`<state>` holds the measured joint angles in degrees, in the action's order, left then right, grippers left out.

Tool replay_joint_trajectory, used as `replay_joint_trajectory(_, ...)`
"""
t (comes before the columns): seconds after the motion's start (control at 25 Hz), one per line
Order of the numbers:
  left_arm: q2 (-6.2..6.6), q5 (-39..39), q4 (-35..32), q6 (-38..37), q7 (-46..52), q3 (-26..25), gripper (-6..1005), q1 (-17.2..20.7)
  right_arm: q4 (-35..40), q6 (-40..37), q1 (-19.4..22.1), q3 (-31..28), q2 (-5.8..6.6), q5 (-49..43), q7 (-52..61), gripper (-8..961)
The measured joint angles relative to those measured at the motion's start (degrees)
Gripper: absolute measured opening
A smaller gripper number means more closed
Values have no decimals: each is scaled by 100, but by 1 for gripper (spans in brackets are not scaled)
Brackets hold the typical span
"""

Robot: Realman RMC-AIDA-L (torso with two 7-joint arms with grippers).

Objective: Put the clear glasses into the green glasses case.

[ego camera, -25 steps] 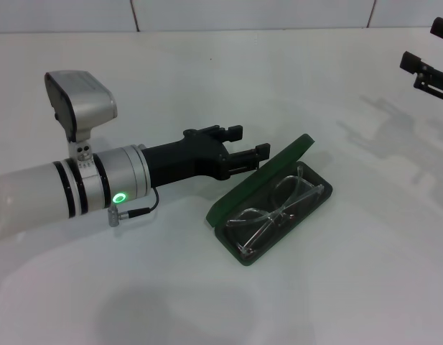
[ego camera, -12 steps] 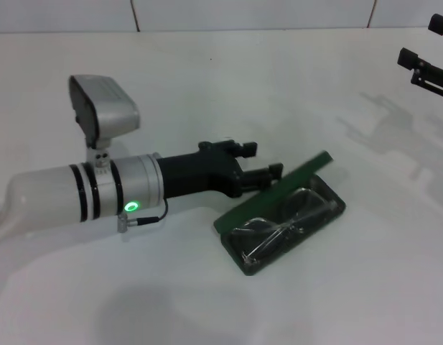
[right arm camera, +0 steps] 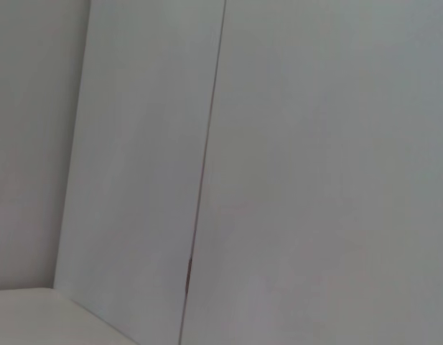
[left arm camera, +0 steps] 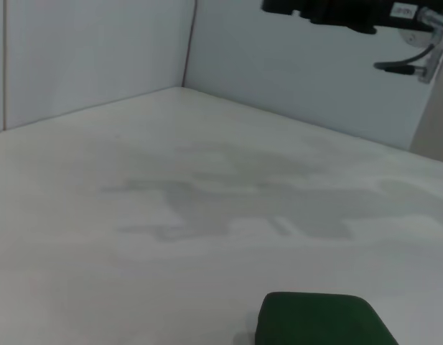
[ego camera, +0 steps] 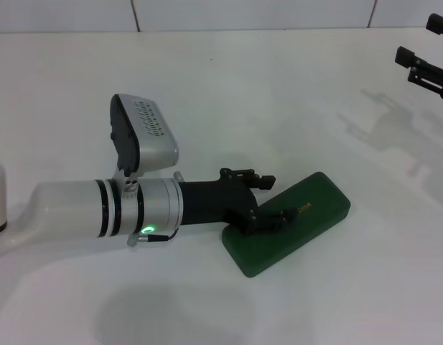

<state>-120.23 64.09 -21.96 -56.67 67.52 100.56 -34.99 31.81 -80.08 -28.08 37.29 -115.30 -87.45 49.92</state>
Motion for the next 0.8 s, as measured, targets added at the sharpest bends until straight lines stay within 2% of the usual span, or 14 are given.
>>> replay_joint_trajectory(0.16,10,-199,-57,-4,-25,-24,700,53,0,2,-18,60,0,0,-1,722)
replay_joint_trajectory(0.28,43,-752,-238,-271,-222,-93,700,242,6,3,-22,200,6,0,-1,722)
replay_joint_trajectory(0.44,61,-1131,-343,-1526,-887,-651,701,632,57,-23,-25,704,83,0,17,723)
replay_joint_trajectory(0.56,77,-1121,-291,-2514,-1354,-1077,701,874,63,-269,-78,1447,306,-1,193,723)
replay_joint_trajectory(0.68,128,-1109,-252,-2977,-1689,-1222,702,1056,-36,-904,-217,2151,570,-1,386,723)
replay_joint_trajectory(0.8,183,-1055,-238,-3135,-1895,-1232,702,1171,-170,-1527,-381,2407,673,-65,404,723)
